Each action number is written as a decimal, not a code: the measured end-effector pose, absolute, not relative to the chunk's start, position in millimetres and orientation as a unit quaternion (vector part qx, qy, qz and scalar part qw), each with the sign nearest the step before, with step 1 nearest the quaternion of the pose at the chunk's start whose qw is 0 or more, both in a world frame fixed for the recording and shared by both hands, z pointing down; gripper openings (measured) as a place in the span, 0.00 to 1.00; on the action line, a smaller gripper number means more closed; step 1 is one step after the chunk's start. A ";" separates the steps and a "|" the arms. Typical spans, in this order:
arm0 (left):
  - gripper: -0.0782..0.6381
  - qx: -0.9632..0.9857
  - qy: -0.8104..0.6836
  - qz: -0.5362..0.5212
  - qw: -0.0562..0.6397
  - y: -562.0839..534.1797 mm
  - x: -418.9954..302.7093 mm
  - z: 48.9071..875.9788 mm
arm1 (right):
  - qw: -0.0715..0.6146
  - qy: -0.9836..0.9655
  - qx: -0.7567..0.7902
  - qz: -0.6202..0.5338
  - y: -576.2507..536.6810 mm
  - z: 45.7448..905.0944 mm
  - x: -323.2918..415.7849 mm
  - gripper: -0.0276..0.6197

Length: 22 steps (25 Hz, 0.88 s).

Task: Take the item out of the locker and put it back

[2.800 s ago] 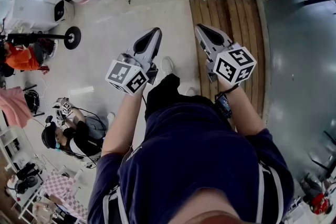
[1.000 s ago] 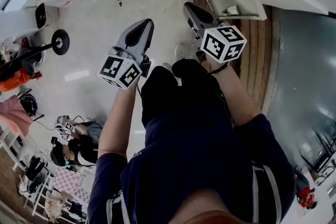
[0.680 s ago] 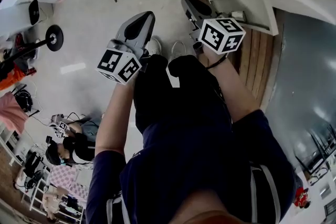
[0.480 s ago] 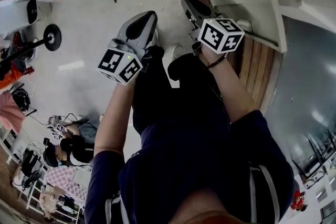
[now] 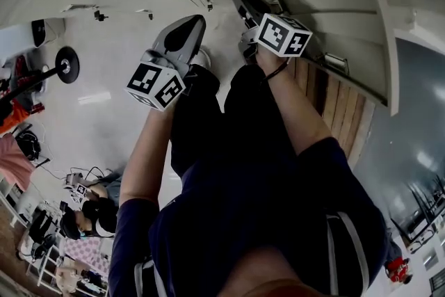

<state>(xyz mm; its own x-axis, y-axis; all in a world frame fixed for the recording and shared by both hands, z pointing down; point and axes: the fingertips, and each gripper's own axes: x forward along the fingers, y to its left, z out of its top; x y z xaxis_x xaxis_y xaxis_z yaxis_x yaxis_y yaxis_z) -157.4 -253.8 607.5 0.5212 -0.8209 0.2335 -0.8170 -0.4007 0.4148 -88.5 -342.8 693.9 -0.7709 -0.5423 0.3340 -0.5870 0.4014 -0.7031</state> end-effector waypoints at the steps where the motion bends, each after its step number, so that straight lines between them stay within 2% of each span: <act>1: 0.11 0.839 -0.487 -0.002 0.244 -256.9 -158.2 611.2 | 0.022 -0.831 0.340 0.439 -346.7 702.0 -89.6 0.11; 7: 0.11 0.845 -0.476 0.003 0.243 -266.9 -162.3 628.1 | -0.013 -0.810 0.348 0.471 -366.5 725.2 -96.7 0.13; 16: 0.11 0.850 -0.470 0.011 0.238 -275.7 -168.0 642.4 | -0.082 -0.759 0.349 0.544 -394.5 754.4 -107.8 0.24; 22: 0.11 0.850 -0.469 0.022 0.238 -276.0 -174.6 646.6 | -0.121 -0.721 0.359 0.581 -410.7 769.6 -110.1 0.24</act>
